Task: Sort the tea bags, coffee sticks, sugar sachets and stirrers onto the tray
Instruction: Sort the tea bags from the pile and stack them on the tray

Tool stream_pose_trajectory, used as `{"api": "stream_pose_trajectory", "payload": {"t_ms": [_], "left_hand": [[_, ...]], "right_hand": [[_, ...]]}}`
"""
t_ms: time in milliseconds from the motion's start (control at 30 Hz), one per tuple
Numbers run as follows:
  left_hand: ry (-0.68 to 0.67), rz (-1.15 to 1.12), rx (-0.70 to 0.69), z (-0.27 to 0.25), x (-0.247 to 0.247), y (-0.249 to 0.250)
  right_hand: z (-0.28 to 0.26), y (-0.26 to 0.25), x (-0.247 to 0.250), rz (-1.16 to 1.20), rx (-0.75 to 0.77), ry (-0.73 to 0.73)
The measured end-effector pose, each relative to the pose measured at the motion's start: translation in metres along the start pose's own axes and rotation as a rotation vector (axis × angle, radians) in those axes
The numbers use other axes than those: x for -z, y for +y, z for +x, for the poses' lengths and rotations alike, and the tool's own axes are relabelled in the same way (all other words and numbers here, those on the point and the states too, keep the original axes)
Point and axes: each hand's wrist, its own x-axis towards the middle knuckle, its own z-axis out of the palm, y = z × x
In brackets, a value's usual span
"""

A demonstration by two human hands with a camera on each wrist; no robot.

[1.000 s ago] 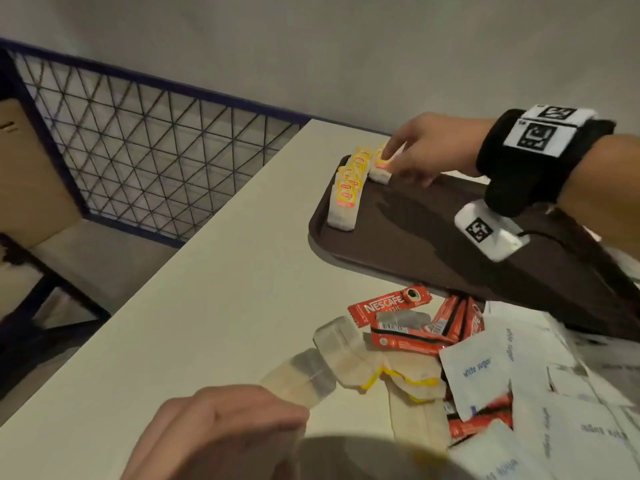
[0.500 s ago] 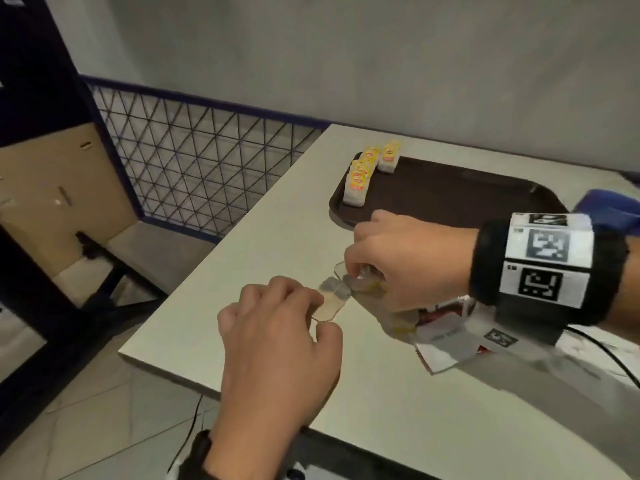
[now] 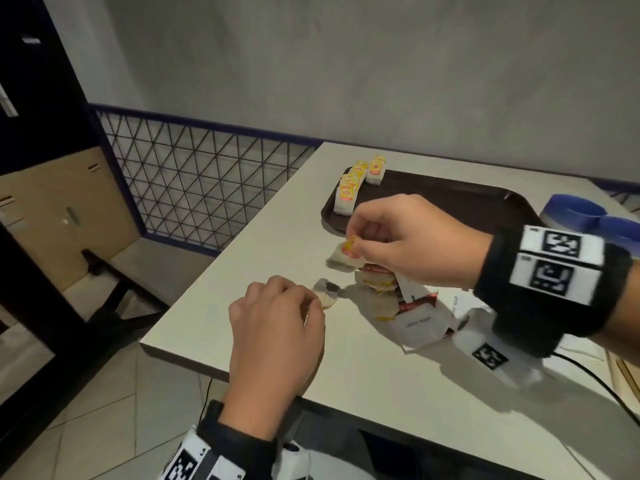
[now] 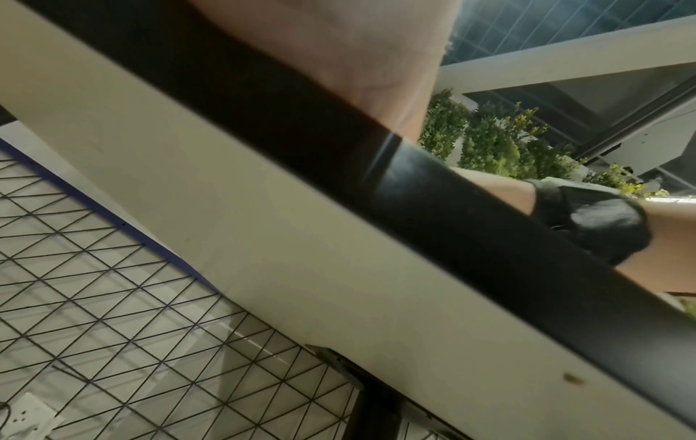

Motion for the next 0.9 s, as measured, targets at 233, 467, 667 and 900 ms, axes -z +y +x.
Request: {"api": "stream_pose_trajectory", "payload": {"t_ms": [233,467,667,900], "left_hand": [[0.077,-0.3,-0.157,-0.005,0.001,-0.001],[-0.203,-0.71,-0.1,-0.01,0.027,0.021],[-0.313,-0.983,-0.056,-0.012,0.027,0.042],[-0.286,-1.286,0.06,-0.02,0.007,0.036]], "right_hand": [[-0.062,-0.001,0.008,0.132,0.089,-0.162],[-0.077,-0.007,-0.007,0.004,0.108,-0.072],[-0.081,-0.008,-0.009,0.132,0.005,0.0],[-0.086,0.007,-0.011,0.399,-0.171,0.081]]}}
